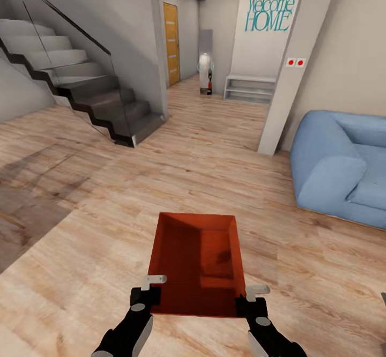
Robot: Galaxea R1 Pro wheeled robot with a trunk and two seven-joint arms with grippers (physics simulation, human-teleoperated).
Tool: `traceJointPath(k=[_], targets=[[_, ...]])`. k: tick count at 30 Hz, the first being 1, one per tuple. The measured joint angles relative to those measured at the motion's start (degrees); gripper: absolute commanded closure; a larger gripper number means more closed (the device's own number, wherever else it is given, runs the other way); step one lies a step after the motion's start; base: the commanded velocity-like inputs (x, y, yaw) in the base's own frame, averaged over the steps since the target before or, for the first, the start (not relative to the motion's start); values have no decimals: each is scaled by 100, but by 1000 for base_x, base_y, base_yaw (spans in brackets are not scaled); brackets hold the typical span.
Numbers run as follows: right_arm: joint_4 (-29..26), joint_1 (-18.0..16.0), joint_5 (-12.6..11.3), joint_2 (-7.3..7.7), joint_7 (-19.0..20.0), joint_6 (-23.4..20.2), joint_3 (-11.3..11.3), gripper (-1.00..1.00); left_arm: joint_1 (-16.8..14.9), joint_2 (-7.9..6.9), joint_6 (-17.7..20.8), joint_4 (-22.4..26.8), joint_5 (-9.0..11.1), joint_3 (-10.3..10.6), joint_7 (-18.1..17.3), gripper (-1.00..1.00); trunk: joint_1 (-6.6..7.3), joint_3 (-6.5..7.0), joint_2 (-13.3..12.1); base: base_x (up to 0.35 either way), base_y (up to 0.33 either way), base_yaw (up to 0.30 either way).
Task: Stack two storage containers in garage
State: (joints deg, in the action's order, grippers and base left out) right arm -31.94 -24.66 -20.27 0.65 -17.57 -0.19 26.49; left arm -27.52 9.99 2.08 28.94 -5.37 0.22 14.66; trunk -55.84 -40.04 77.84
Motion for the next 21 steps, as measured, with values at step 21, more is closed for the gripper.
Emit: traceJointPath(k=[21], targets=[[-19, 0, 0, 6, -9, 6, 9, 100, 0, 0, -11, 12, 2, 3, -1, 100, 0, 0, 0, 330, 70, 0]])
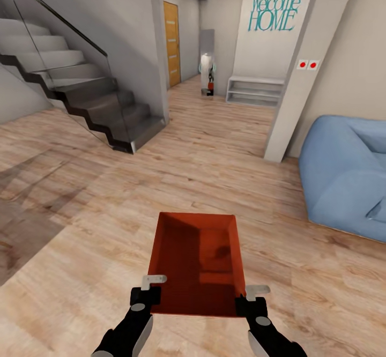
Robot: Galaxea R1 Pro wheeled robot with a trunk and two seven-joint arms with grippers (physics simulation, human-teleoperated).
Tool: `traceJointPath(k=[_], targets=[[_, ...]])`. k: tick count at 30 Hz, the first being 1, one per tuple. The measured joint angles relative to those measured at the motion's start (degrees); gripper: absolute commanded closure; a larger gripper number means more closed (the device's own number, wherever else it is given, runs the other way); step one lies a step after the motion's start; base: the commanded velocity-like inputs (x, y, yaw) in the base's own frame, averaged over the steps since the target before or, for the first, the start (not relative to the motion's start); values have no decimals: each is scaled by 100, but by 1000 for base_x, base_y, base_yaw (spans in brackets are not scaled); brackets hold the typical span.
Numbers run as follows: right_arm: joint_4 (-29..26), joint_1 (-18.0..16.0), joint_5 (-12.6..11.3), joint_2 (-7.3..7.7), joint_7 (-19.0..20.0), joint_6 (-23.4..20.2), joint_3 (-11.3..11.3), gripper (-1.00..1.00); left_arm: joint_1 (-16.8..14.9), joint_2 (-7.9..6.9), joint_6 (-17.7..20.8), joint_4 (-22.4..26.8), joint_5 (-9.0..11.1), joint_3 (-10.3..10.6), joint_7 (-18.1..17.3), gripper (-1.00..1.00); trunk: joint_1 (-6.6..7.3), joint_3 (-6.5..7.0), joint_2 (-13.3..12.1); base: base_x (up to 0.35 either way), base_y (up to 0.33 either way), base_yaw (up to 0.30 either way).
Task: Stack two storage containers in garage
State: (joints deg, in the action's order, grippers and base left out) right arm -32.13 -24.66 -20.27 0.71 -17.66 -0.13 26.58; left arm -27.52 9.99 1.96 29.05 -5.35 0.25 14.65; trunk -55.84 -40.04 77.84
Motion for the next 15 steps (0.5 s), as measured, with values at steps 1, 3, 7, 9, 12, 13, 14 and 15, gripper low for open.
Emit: traceJointPath(k=[1, 3, 7, 9, 12, 13, 14, 15], targets=[[3, 0, 0, 0, 0, 0, 1, 100, 0, 0, -1, -3, 0, -1, 0, 100, 0, 0, 0, 331, 70, 0], [11, 0, -1, -2, 1, 0, 2, 100, 0, 0, -2, -12, -1, -2, 0, 100, 0, 0, 0, 331, 70, 0], [6, 0, -1, -1, 0, 1, 1, 100, 0, 0, -3, -7, 0, -1, 0, 100, 0, 0, 0, 331, 70, 0], [13, 0, -3, -2, 3, 7, -1, 100, 0, 0, -3, -8, -1, -1, 0, 100, 0, 0, 0, 331, 70, 0], [22, 0, -9, -2, 2, 2, 9, 100, 0, 0, -3, -23, -2, -4, 0, 100, 0, 0, 0, 331, 70, 0], [21, 0, -10, -2, 1, 2, 10, 100, 0, 0, -3, -22, -2, -4, 0, 100, 0, 0, 0, 331, 70, 0], [18, 0, -10, -1, 1, 3, 9, 100, 0, 0, -3, -18, -2, -3, 0, 100, 0, 0, 0, 331, 70, 0], [13, 0, -10, 0, 0, 5, 9, 100, 0, 0, -3, -13, -1, -2, 0, 100, 0, 0, 0, 331, 70, 0]])
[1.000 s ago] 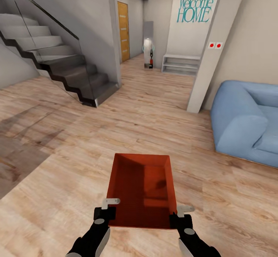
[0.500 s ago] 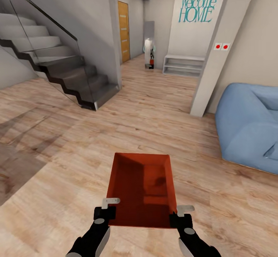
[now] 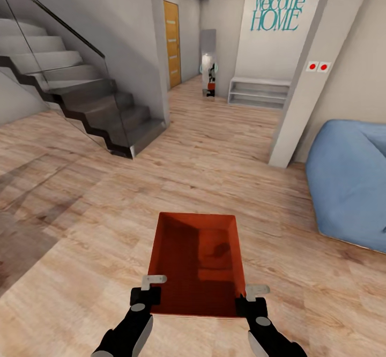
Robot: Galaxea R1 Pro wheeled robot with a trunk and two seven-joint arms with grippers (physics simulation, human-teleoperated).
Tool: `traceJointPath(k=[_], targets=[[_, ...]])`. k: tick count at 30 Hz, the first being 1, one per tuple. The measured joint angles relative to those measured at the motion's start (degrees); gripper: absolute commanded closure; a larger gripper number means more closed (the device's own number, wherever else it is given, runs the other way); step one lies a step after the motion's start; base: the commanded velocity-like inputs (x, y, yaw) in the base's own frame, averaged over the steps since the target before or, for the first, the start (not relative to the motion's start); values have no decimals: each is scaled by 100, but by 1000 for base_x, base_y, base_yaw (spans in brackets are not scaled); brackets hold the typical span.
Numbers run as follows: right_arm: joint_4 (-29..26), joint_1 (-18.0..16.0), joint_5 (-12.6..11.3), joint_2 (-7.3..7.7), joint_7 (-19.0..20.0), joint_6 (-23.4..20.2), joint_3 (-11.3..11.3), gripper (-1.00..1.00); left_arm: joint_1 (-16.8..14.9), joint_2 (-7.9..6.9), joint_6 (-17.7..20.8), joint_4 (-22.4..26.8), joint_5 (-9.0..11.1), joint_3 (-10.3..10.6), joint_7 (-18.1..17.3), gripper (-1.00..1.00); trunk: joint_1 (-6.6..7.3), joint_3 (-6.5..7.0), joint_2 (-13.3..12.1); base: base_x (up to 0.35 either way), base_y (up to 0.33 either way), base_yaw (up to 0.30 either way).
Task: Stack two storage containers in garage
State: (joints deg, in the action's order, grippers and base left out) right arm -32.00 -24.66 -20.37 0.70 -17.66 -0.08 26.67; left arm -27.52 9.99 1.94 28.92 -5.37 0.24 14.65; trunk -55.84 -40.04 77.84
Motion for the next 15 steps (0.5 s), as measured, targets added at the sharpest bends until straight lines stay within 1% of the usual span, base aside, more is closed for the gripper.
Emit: traceJointPath(k=[15], targets=[[30, 0, -8, -6, 9, -2, 1, 100, 0, 0, 9, -22, -3, -4, 1, 100, 0, 0, 0, 331, 67, -1]])
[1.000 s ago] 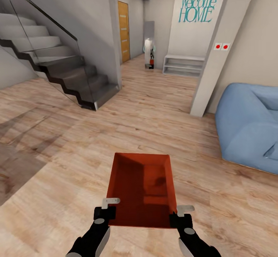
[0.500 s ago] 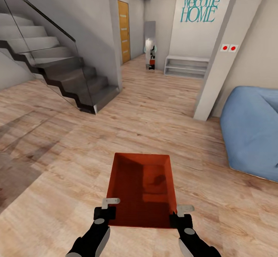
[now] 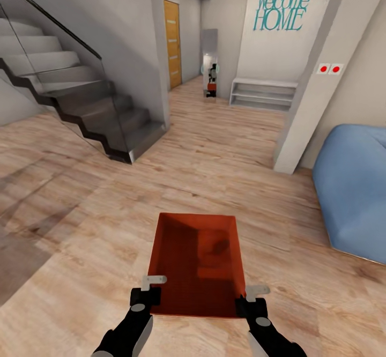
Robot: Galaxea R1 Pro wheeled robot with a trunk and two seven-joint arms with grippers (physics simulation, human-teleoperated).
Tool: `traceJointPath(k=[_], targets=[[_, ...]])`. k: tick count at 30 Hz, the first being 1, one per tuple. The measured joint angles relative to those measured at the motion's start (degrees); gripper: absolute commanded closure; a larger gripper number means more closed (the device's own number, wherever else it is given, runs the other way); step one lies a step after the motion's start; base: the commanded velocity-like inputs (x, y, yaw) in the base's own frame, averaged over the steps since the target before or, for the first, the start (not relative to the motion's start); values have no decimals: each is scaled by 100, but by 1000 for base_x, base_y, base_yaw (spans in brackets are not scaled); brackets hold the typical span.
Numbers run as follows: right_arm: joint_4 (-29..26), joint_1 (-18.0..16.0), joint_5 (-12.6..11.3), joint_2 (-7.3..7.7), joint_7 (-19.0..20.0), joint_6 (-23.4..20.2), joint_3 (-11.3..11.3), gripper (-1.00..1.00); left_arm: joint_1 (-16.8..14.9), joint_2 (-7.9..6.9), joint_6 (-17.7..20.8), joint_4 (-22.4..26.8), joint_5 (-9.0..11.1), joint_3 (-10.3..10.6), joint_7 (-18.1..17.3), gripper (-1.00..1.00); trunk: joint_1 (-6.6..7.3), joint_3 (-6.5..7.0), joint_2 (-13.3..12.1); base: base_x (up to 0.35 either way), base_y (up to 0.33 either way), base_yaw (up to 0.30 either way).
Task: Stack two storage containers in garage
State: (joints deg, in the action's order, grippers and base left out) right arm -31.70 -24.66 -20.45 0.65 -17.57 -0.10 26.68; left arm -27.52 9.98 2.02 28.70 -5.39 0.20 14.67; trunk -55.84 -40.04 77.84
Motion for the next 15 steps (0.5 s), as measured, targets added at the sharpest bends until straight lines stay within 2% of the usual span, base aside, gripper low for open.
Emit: traceJointPath(k=[6, 12, 15], targets=[[-39, 1, 7, 7, -8, -1, -6, 100, -1, 1, -1, 32, 3, 6, -2, 100, 0, 0, 0, 331, 70, -152], [-17, 0, 14, 2, -5, 8, -6, 100, 0, 0, -15, 9, 1, 1, -2, 100, 0, 0, 0, 319, 21, -44], [-50, 1, 9, 12, -17, 14, 5, 100, -1, 1, -23, 33, 4, 8, -4, 100, 0, 0, 0, 300, 1, -186]])
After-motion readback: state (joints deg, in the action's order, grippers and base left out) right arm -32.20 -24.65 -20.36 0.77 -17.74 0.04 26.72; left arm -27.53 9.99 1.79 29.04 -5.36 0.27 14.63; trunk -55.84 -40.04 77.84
